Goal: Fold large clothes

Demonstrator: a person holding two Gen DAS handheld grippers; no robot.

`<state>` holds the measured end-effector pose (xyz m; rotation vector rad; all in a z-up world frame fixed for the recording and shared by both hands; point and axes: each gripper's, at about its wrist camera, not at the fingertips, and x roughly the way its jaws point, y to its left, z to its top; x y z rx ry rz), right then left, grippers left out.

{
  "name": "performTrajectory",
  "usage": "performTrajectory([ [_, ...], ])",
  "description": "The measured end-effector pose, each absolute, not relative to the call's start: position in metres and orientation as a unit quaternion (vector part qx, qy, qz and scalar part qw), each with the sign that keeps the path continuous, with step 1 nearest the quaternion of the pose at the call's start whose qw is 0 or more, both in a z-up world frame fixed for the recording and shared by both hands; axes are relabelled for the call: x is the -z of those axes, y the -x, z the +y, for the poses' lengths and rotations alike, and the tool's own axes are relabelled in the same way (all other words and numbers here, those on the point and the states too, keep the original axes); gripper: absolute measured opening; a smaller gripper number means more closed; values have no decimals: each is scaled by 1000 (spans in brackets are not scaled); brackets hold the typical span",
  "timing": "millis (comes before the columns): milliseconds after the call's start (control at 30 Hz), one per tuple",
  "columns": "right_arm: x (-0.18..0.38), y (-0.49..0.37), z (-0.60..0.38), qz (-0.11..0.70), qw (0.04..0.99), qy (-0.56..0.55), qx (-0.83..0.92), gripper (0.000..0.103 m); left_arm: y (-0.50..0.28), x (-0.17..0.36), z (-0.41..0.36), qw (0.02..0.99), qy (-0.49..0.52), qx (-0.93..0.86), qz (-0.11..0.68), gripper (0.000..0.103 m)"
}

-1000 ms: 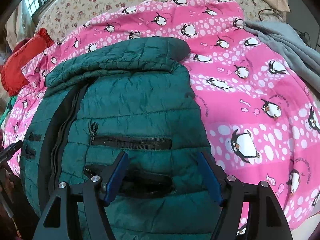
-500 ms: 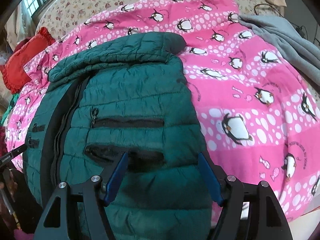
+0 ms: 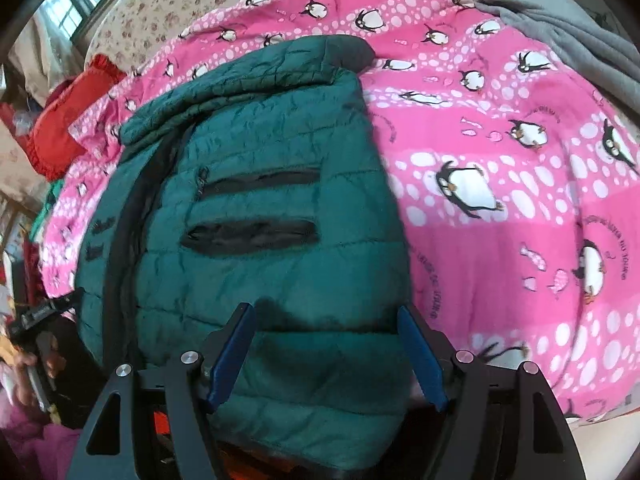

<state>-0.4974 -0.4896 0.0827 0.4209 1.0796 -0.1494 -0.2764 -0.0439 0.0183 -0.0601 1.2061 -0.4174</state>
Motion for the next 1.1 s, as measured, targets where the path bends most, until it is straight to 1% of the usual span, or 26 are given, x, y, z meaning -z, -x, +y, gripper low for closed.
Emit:
performTrajectory([
  [167, -73, 499, -499, 507, 826, -238, 62, 71, 280, -16, -44, 805, 30, 191, 560, 93],
  [467, -66, 495, -490, 536, 818, -203, 51, 71, 281, -14, -45, 807, 30, 194, 557, 93],
  [600, -57, 498, -496, 536, 807, -244, 45, 71, 281, -13, -44, 807, 34, 197, 556, 93],
  [633, -58, 500, -494, 533, 809, -246, 40, 69, 281, -12, -44, 807, 34, 197, 556, 93],
  [667, -60, 502, -490, 526, 814, -243, 32, 65, 281, -13, -44, 807, 34, 196, 556, 93],
  [700, -63, 503, -487, 523, 818, -238, 22, 56, 282, -13, -44, 807, 33, 195, 556, 93],
  [733, -67, 504, -484, 521, 821, -231, 12, 50, 282, -13, -44, 807, 33, 195, 557, 93],
  [800, -75, 505, -479, 518, 827, -217, -7, 44, 283, -13, -43, 803, 35, 197, 561, 93],
  [900, -83, 510, -480, 506, 831, -229, -36, 43, 287, -9, -40, 792, 38, 207, 573, 93],
  [1033, -74, 515, -478, 509, 827, -235, -45, 43, 290, -4, -38, 780, 42, 215, 587, 93],
  [1067, -72, 513, -474, 510, 826, -236, -47, 43, 290, -3, -37, 779, 44, 215, 587, 93],
  [1100, -68, 514, -473, 511, 825, -237, -50, 46, 290, -3, -37, 779, 46, 214, 587, 93],
])
